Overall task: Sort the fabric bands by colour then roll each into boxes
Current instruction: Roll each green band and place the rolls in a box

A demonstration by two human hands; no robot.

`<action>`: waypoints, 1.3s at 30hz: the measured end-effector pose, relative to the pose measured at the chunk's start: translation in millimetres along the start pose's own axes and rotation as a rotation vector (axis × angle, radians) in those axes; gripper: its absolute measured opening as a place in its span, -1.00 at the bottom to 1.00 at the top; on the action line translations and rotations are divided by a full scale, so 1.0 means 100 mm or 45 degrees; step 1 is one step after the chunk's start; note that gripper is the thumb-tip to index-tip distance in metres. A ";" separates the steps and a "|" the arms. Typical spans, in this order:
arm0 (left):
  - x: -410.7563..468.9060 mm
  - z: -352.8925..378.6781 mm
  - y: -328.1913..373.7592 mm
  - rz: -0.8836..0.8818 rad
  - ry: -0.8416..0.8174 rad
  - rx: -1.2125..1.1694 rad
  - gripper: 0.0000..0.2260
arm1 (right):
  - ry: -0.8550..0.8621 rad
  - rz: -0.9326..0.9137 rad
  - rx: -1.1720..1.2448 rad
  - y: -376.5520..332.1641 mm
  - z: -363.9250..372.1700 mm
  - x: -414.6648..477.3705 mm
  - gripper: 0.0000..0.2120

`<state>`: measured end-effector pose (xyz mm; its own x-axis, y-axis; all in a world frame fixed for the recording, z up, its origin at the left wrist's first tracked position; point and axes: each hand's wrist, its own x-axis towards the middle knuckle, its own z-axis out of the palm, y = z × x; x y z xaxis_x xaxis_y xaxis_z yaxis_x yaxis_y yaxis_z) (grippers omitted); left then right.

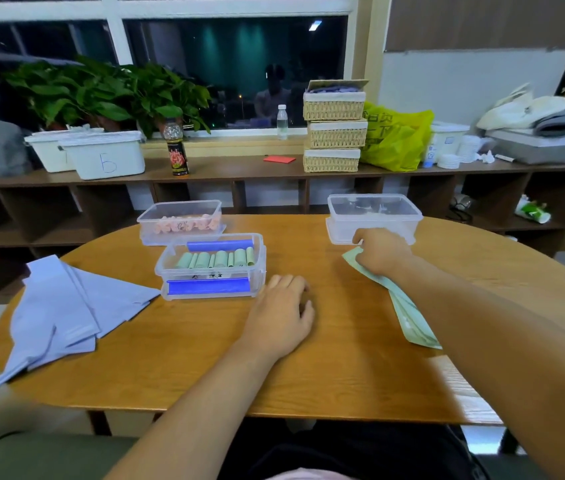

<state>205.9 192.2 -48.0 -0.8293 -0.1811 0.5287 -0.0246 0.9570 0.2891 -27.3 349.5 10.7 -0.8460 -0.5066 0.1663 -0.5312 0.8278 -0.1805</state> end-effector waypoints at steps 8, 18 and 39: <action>0.00 -0.03 0.01 -0.037 -0.014 -0.006 -0.80 | -0.236 -0.072 0.305 -0.16 -0.15 0.11 -0.81; -0.01 -0.05 0.01 -0.107 0.009 0.002 -0.80 | -0.273 -0.047 1.100 -0.63 -0.37 0.18 -0.74; -0.01 -0.06 0.00 -0.158 -0.041 -0.020 -0.77 | -0.664 -0.388 0.179 0.05 -0.42 -0.85 -0.61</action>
<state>210.1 190.5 -43.8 -0.8378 -0.2901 0.4626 -0.1194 0.9240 0.3632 44.2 406.9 36.6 -0.5477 -0.7957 -0.2585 -0.7235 0.6056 -0.3312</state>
